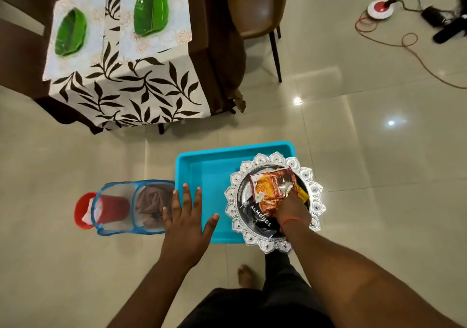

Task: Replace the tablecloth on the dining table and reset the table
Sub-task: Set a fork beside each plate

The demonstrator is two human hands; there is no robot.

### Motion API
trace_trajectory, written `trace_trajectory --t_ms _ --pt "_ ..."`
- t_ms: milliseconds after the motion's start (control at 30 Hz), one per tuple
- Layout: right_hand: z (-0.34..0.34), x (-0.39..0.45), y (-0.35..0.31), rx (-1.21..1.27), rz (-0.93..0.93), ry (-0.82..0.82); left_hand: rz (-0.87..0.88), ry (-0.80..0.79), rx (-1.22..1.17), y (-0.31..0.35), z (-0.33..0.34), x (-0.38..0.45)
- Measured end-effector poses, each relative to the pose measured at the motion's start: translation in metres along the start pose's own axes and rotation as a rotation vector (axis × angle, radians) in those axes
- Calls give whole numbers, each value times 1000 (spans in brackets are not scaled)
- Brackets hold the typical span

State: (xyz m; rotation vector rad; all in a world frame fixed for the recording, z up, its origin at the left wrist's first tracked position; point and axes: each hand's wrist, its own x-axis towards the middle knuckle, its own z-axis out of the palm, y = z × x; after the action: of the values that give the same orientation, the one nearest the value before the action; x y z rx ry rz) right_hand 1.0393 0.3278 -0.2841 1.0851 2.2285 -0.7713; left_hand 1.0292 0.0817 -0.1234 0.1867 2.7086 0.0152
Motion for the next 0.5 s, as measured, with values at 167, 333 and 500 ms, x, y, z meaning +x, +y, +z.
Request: trace_trajectory --t_ms 167,333,500 --pt "5 -7 2 -87 -81 -100 -3 3 -7 -15 16 -30" --pt "-16 -32 21 -3 -146 -205 25 39 -84 -7 31 -52" --pt "-52 -81 43 417 -308 -267 90 -19 -240 33 36 -59"
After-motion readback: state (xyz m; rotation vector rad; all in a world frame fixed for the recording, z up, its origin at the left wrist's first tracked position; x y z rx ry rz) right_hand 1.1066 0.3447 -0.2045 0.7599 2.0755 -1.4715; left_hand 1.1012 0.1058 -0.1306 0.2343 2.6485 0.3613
